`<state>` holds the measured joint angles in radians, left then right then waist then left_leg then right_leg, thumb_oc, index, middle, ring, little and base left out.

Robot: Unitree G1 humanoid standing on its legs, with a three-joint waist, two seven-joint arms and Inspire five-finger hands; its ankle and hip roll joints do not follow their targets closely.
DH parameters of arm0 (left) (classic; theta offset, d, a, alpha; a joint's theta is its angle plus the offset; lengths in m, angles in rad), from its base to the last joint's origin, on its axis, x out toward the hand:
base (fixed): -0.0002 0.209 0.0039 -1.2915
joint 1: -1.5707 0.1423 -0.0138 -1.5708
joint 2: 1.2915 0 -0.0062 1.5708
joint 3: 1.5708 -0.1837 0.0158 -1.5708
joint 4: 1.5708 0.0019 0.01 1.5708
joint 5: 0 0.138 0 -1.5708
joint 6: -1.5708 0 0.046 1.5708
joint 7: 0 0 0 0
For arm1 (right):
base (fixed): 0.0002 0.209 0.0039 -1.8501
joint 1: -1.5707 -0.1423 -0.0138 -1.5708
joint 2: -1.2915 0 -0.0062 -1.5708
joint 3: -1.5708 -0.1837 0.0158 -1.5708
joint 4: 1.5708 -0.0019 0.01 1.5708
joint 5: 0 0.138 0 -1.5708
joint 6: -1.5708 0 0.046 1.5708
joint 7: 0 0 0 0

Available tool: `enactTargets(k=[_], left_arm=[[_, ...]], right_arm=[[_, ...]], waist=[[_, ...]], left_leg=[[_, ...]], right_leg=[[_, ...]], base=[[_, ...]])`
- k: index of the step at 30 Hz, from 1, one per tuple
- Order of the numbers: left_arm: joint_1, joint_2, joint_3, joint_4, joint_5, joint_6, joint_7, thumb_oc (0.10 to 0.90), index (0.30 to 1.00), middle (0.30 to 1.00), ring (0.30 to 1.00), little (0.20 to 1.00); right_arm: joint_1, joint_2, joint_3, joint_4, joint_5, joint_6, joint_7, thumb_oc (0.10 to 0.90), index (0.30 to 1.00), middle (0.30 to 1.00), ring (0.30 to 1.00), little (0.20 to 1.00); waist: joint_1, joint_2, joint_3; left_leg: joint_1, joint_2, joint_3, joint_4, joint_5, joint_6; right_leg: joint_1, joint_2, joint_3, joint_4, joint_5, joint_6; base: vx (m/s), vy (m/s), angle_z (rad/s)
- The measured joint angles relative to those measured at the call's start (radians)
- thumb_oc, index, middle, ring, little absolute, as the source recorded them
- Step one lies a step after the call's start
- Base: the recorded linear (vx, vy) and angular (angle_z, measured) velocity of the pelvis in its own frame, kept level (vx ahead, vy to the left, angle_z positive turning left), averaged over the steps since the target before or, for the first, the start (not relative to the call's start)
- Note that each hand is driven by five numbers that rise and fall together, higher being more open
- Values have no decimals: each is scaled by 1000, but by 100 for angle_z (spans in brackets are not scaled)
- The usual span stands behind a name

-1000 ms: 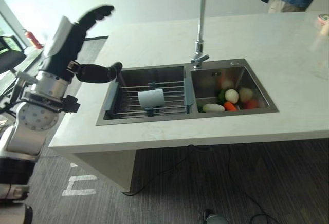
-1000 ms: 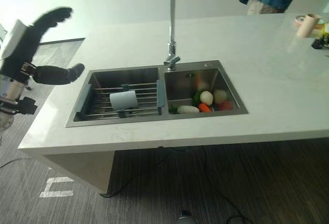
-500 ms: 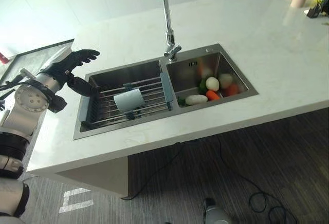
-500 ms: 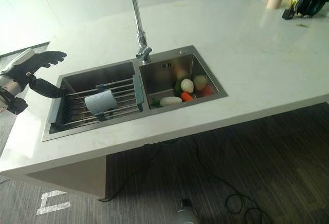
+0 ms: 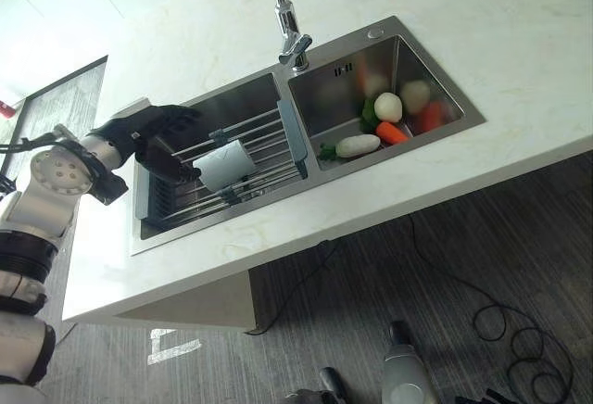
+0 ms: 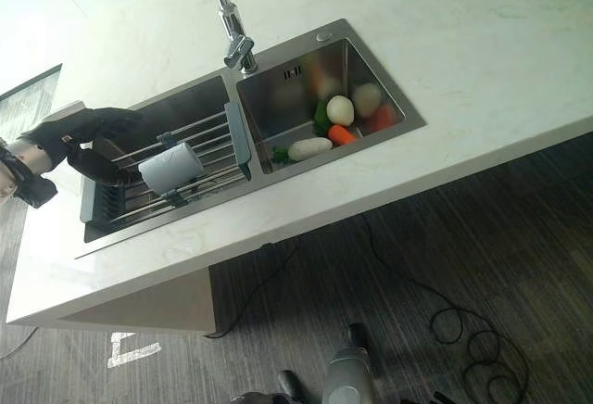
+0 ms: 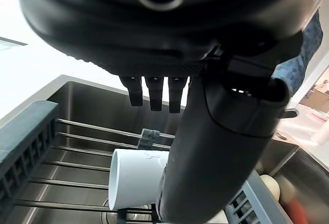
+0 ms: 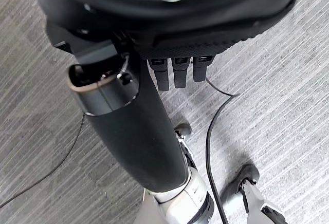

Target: Place the dishes in the dishwasher.

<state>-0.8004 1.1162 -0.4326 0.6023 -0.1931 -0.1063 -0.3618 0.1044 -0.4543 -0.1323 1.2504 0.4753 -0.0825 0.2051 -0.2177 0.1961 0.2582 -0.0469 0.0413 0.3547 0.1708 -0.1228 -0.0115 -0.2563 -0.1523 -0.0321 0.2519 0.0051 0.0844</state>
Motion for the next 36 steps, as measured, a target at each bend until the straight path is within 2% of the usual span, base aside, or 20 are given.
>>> enactTargets(k=[3, 9, 22, 26, 30, 36], left_arm=[[0, -2, 0, -12, 0, -1, 0, 800, 900, 900, 900, 900], [-1, -2, -6, -4, 1, -1, 1, 800, 900, 900, 900, 900], [-3, -11, -6, 35, 12, 18, 77, 800, 900, 900, 900, 900], [-21, -74, -6, 36, 13, 36, 100, 800, 900, 900, 900, 900], [-96, -74, -6, 47, 13, 42, 118, 800, 900, 900, 900, 900], [-123, -74, -17, 63, 14, 64, 115, 800, 900, 900, 900, 900]], right_arm=[[0, -4, 0, 1, 0, -7, 5, 800, 900, 900, 900, 900], [1, -25, -1, 13, 0, -23, 16, 800, 900, 900, 900, 900], [1, -26, -13, 13, 0, -43, 36, 800, 900, 900, 900, 900], [-27, -42, -22, 10, 0, -52, 54, 800, 900, 900, 900, 900], [-78, -57, -20, -7, 6, -65, 71, 800, 900, 900, 900, 900], [-86, -62, -18, -29, 19, -63, 73, 800, 900, 900, 900, 900]], waist=[[-2, 0, 0], [-4, 18, 6], [-30, 5, 22], [-38, 2, 93], [-49, -4, 141], [-40, -7, 152]], left_leg=[[-3, -3, 4, -1, 1, 2], [-2, -9, 14, -3, 2, 2], [-23, -11, 40, -1, 2, 2], [-53, -13, 44, 5, 7, 9], [-93, -13, 42, 19, 11, 15], [-97, -13, 39, 16, 16, 15]], right_leg=[[-7, -2, 5, 3, -2, 2], [-16, -5, 21, 4, -2, 6], [-58, 0, 49, 13, 4, 7], [-87, -2, 52, 14, 18, 4], [-115, -4, 54, 11, 38, 5], [-116, -3, 51, 7, 43, 3]], base=[[15, 26, -4], [15, 14, -3], [1, 8, -6], [-46, -7, -2], [-74, -27, 2], [-13, -5, 0]])
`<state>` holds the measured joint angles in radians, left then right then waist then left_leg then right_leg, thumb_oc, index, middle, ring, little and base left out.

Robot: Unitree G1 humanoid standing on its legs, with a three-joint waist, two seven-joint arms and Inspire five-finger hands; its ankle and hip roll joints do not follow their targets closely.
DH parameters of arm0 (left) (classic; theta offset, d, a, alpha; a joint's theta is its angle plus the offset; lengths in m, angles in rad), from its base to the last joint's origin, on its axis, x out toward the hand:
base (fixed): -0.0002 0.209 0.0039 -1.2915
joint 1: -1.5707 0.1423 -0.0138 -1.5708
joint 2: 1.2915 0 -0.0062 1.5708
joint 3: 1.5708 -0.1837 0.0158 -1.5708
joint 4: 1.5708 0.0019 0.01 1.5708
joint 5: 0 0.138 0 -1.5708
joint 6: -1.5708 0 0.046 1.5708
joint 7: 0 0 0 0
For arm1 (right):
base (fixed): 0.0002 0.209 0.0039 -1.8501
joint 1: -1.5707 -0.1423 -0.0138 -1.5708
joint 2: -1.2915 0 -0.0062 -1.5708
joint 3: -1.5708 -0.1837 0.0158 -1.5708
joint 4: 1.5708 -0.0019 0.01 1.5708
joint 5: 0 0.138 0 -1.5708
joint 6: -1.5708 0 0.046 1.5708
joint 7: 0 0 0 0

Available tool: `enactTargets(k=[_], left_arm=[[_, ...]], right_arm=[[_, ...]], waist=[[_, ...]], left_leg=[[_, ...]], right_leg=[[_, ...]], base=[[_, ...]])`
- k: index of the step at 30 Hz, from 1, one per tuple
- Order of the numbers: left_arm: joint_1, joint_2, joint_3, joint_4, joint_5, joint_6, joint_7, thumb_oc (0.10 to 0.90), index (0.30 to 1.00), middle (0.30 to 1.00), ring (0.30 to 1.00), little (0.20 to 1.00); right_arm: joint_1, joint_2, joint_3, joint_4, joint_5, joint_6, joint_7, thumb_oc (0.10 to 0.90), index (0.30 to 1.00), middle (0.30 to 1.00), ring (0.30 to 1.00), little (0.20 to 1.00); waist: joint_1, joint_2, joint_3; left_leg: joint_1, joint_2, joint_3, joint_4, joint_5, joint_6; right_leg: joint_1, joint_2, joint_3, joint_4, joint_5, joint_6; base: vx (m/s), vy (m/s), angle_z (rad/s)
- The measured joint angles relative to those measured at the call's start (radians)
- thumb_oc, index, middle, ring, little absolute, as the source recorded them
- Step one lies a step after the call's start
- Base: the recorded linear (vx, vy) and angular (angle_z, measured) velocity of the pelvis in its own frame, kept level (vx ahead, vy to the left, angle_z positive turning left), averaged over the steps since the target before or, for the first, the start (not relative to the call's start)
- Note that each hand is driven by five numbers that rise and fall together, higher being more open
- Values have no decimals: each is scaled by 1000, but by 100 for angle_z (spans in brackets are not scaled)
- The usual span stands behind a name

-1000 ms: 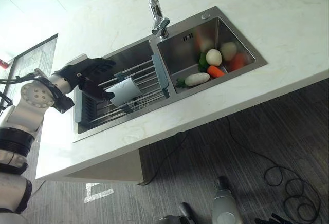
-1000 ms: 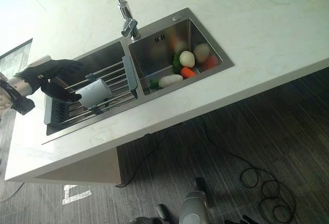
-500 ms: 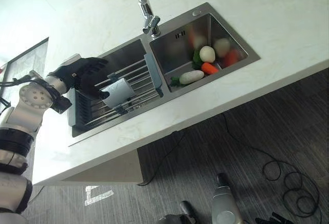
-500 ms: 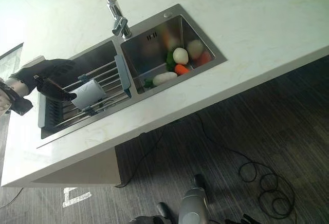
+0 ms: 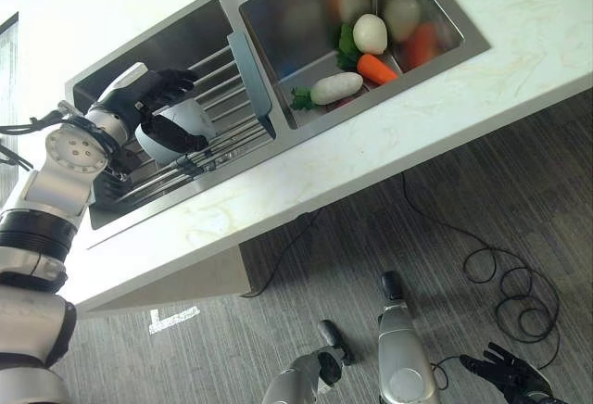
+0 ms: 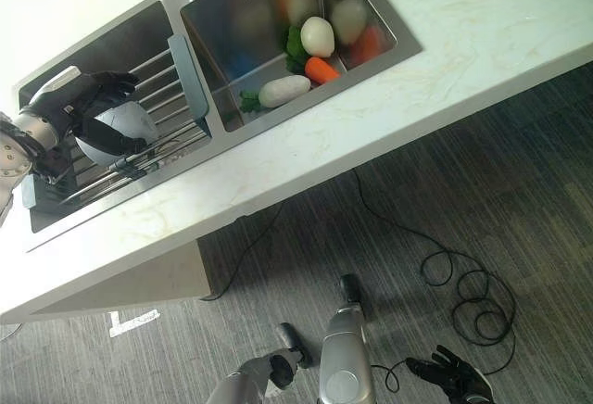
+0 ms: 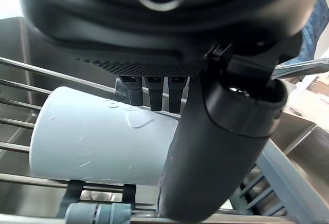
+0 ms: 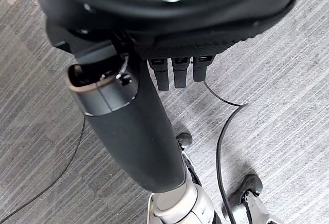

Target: Place the dishes in the dishwasher.

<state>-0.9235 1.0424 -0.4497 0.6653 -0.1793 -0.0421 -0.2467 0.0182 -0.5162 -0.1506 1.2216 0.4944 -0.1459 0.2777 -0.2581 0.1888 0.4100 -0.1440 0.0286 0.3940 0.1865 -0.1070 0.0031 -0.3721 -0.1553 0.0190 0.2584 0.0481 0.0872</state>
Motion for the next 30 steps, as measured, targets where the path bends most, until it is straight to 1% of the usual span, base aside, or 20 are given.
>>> enactTargets(k=[3, 6, 7, 9, 11, 13, 18, 21, 30], left_arm=[[0, 0, -1, -1, 10, 0, 0, 800, 900, 900, 900, 900], [-4, 0, -18, 3, 62, 1, 0, 800, 900, 900, 900, 900], [-7, 0, -22, 2, 115, 4, 0, 800, 900, 900, 900, 900], [-10, 0, -28, 1, 167, -3, 0, 800, 900, 900, 900, 900], [-42, 0, -64, 28, 231, 1, 1, 800, 900, 900, 900, 900], [-51, 0, -65, 40, 242, 13, 2, 800, 900, 900, 900, 900], [-58, 0, -66, 50, 308, 11, 3, 800, 900, 900, 900, 900], [-64, 0, -65, 61, 312, 12, 4, 800, 900, 900, 900, 900], [-67, 0, -65, 80, 346, 9, 24, 800, 900, 900, 900, 900]], right_arm=[[0, 0, 2, 0, 2, 0, 0, 800, 900, 900, 900, 900], [0, -2, 13, -1, 21, -1, -1, 800, 900, 900, 900, 900], [0, -2, 23, -2, 21, 0, 1, 800, 900, 900, 900, 900], [-1, -2, 25, -8, 21, 2, 1, 800, 900, 900, 900, 900], [-3, -3, 29, -10, 22, 4, 0, 800, 900, 900, 900, 900], [-9, -3, 29, -10, 28, 4, 0, 800, 900, 900, 900, 900], [-21, -5, 29, -26, 34, 12, 0, 800, 900, 900, 900, 900], [-25, -8, 29, -42, 39, 19, 0, 800, 900, 900, 900, 900], [-28, -8, 41, -47, 39, 27, -1, 800, 900, 900, 900, 900]], waist=[[7, 0, 0], [12, 1, -1], [15, 1, -1], [15, 1, -1], [15, 1, -1], [15, 4, -1], [15, 10, 0], [16, 15, 0], [16, 15, 0]], left_leg=[[1, -1, -2, 0, 1, 0], [8, -1, -7, -1, 2, 0], [6, -3, -11, -1, 3, 1], [5, -4, -11, 0, 4, 2], [1, -4, -13, 0, 7, 0], [-11, -3, -17, 1, 10, -1], [-21, -3, -24, 1, 15, 0], [-31, -4, -27, 2, 18, 2], [-43, -3, -30, 2, 19, 2]], right_leg=[[2, -1, -2, -1, 0, 0], [16, -2, -6, -9, 4, -1], [16, -5, -9, -9, 4, 0], [16, -6, -9, -10, 5, 0], [14, -6, -10, -15, 7, -1], [10, -6, -13, -24, 13, -2], [8, -8, -27, -33, 20, -4], [-1, -9, -27, -32, 24, -4], [-10, -8, -28, -36, 25, -4]], base=[[12, 24, 2], [17, 29, 5], [10, 25, 7], [0, 10, 2], [0, 0, 0], [-14, 18, 5], [-12, 20, 4], [-1, 12, 3], [0, 0, 0]])
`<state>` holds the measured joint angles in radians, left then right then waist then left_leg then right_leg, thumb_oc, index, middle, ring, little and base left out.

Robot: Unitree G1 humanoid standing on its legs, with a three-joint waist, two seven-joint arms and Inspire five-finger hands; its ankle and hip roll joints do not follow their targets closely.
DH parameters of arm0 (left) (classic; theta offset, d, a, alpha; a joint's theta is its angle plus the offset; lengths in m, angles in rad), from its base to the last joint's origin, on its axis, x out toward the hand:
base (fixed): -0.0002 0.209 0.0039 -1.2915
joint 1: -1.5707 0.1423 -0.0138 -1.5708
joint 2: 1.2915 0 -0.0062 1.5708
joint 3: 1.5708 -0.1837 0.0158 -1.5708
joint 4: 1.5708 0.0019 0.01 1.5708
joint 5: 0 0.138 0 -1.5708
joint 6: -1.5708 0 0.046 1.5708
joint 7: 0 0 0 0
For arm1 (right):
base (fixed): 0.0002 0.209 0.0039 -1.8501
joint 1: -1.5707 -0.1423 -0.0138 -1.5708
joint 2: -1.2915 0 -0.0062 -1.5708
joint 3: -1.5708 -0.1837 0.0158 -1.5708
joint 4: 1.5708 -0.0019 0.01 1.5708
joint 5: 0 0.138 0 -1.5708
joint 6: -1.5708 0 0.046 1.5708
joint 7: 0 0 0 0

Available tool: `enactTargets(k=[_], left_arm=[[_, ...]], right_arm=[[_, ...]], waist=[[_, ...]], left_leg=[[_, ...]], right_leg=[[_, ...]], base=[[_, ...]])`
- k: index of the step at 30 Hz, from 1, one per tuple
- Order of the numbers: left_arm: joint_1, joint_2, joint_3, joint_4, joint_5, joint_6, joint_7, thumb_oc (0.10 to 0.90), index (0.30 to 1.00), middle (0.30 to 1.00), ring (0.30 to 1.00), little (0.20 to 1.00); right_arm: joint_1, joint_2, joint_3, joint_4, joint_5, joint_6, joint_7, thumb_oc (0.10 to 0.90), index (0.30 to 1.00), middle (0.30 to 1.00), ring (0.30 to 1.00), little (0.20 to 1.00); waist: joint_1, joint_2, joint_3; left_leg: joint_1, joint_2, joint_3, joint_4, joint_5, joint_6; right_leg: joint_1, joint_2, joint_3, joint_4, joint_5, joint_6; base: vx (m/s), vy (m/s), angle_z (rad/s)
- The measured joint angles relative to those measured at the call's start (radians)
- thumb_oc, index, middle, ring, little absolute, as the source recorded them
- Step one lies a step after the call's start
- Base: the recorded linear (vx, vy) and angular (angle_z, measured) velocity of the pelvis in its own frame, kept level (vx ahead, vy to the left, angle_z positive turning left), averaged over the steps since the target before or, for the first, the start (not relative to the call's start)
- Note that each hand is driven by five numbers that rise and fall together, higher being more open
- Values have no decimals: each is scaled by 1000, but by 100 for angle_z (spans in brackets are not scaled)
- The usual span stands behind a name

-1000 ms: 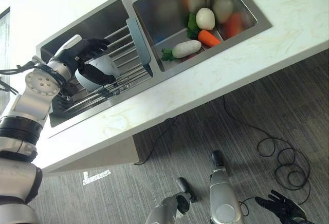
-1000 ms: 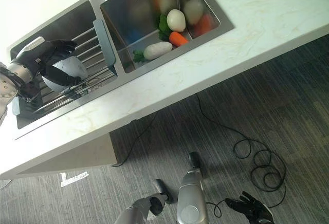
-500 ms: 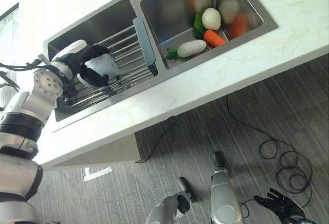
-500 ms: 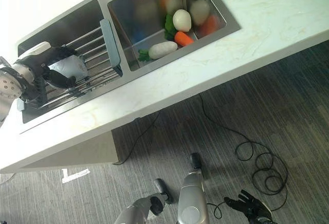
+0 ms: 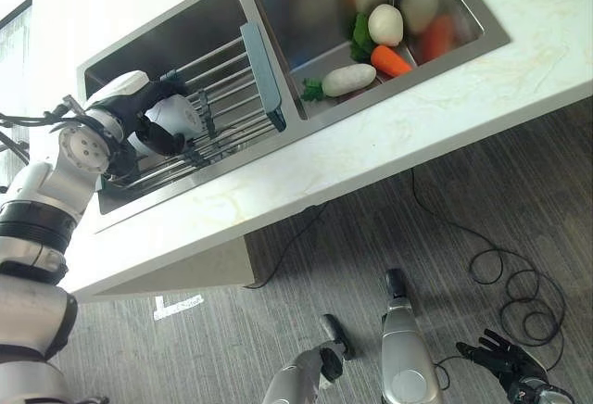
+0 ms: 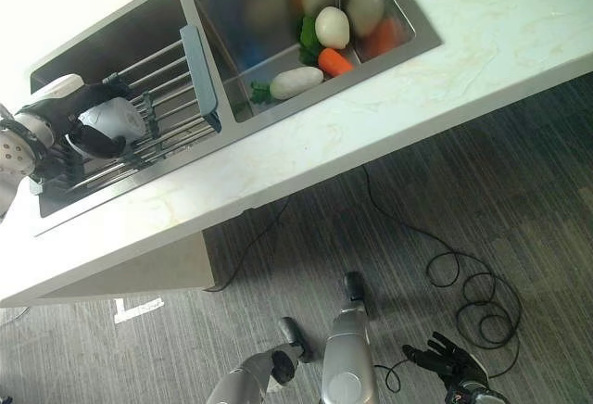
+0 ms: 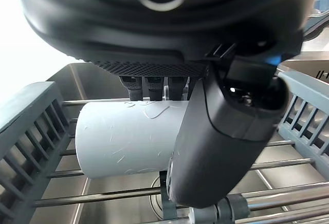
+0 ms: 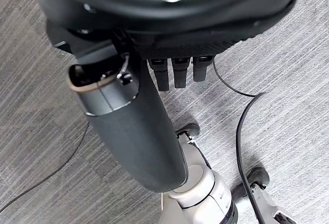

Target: Place the dishes in the dishwasher.

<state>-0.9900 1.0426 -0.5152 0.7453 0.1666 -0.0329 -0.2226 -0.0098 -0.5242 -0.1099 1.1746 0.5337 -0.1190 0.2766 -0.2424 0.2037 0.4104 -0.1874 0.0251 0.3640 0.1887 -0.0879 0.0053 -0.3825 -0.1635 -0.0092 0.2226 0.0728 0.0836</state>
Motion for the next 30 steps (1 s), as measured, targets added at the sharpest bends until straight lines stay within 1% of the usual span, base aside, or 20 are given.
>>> enactTargets(k=[2, 6, 11, 13, 16, 23, 30], left_arm=[[-1, 0, 0, 2, 8, 4, 5, 800, 900, 900, 900, 900], [-7, 0, 0, 15, 5, 50, -24, 800, 900, 900, 900, 900], [-16, 0, 0, 87, 5, 70, -34, 800, 900, 900, 900, 900], [-16, 0, 2, 127, 6, 70, -38, 800, 900, 900, 900, 900], [-16, 0, 6, 137, 6, 70, -50, 800, 900, 900, 900, 900], [-16, 0, 8, 156, 7, 70, -41, 800, 900, 900, 900, 900], [-20, 0, 10, 168, 17, 91, 16, 800, 900, 900, 900, 900]], right_arm=[[-1, 0, 0, -2, 0, 6, 0, 800, 900, 900, 900, 900], [-2, 0, 0, -4, 0, 12, 1, 800, 900, 900, 900, 900], [-5, -3, 7, -42, 3, 13, 1, 800, 900, 900, 900, 900], [-17, -6, 25, -41, 18, 13, 0, 800, 900, 900, 900, 900], [-30, -6, 28, -41, 20, 15, -2, 800, 900, 900, 900, 900], [-31, -6, 29, -42, 20, 16, -2, 800, 900, 900, 900, 900], [-35, -7, 45, -49, 20, 19, -15, 800, 900, 900, 900, 900]], waist=[[0, -1, 1], [1, -7, 7], [0, -8, 7], [1, -8, 7], [0, -8, 7], [0, -6, 10], [0, -5, 28]], left_leg=[[-11, 0, 0, 0, 1, 0], [-19, 1, -5, 0, 2, 1], [-19, 1, -7, 0, 2, 1], [-20, 1, -8, 0, 3, 0], [-20, 0, -9, 0, 3, 0], [-22, 0, -11, 0, 3, 0], [-38, 1, -25, 0, 10, 1]], right_leg=[[-11, 0, 0, 0, 4, -1], [-13, 0, -4, -4, 7, -1], [-13, 0, -6, -5, 7, -1], [-13, 0, -7, -5, 7, -2], [-13, -1, -7, -6, 7, -2], [-14, -2, -11, -7, 7, -2], [-19, -9, -31, -7, 9, -4]], base=[[0, 0, 0], [-24, -2, 2], [-19, 3, 0], [-22, 18, 1], [-50, 35, 1], [-28, 22, 0], [-41, 4, 6]])
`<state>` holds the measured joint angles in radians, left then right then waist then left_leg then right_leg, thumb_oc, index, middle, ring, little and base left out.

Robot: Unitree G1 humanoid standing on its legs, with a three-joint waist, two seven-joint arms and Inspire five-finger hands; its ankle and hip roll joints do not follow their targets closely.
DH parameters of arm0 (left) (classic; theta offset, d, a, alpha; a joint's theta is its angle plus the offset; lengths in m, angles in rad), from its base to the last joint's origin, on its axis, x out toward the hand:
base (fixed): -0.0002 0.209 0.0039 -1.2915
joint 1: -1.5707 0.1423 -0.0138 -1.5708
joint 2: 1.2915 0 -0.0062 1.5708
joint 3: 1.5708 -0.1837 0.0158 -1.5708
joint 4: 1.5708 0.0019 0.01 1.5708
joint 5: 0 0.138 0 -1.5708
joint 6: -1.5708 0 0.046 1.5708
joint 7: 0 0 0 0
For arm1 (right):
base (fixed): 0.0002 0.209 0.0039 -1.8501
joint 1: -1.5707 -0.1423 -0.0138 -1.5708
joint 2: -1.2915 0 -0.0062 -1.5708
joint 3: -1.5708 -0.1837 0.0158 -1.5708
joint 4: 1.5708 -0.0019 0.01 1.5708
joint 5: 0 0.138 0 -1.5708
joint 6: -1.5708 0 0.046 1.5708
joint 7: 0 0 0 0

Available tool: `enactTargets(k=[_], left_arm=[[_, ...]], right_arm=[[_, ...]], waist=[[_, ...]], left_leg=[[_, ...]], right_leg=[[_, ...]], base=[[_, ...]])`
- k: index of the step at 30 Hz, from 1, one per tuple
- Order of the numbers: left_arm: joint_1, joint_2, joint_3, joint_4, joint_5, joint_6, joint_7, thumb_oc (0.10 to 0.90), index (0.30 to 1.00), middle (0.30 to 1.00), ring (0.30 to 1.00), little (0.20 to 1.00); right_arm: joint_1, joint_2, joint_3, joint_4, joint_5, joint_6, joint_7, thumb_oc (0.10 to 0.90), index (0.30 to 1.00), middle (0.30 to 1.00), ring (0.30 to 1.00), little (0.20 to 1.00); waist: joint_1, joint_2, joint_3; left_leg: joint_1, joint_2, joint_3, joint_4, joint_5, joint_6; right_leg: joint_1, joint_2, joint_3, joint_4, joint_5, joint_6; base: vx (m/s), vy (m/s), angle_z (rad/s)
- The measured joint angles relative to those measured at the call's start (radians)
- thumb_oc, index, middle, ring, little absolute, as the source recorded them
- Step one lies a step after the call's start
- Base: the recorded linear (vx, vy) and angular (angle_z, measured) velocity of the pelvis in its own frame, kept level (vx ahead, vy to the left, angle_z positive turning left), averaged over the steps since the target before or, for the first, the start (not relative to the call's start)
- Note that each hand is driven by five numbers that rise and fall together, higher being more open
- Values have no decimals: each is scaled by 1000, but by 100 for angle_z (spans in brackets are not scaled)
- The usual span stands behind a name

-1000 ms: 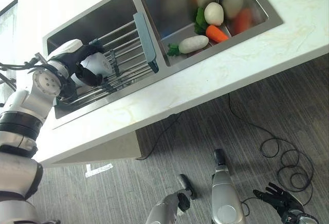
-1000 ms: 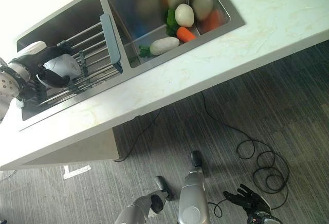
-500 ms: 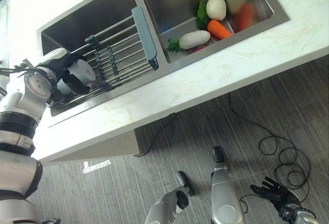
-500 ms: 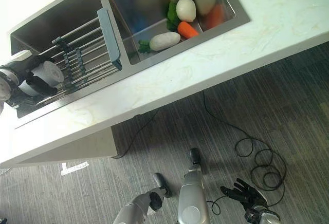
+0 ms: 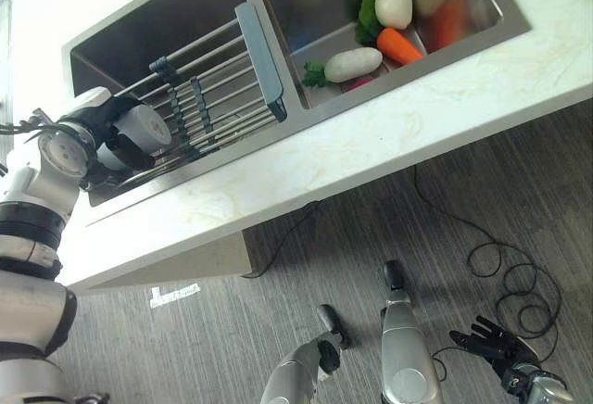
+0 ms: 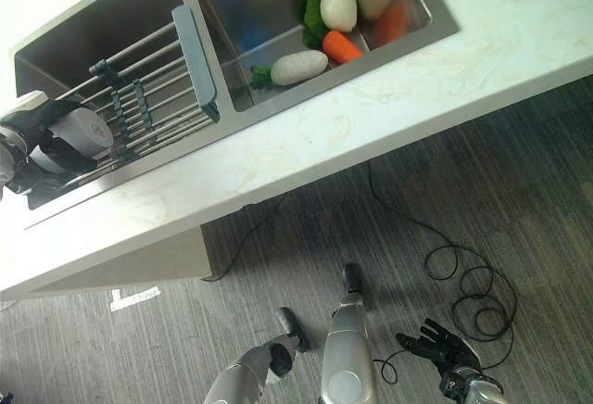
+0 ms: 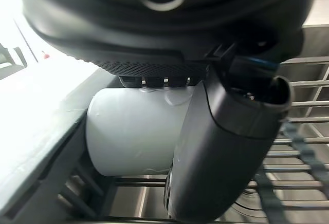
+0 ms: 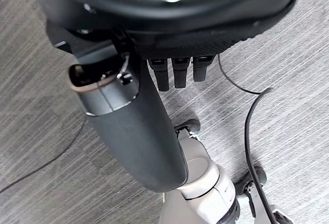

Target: Place the dishes in the dishwasher.

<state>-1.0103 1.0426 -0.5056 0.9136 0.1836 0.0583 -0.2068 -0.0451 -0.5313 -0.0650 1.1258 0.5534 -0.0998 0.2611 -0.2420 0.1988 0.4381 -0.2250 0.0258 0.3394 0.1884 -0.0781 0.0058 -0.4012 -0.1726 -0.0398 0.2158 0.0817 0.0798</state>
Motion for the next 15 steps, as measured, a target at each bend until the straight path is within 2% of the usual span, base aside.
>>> enactTargets(k=[15], left_arm=[[4, -8, 2, -1, 27, 12, 18, 800, 900, 900, 900, 900]], right_arm=[[-9, 0, 21, -33, 0, 3, -13, 800, 900, 900, 900, 900]], waist=[[-3, -3, 2]], left_leg=[[-9, 6, -17, -2, 15, -6]], right_leg=[[0, -2, -21, 2, 5, -8]], base=[[-33, 8, 3]])
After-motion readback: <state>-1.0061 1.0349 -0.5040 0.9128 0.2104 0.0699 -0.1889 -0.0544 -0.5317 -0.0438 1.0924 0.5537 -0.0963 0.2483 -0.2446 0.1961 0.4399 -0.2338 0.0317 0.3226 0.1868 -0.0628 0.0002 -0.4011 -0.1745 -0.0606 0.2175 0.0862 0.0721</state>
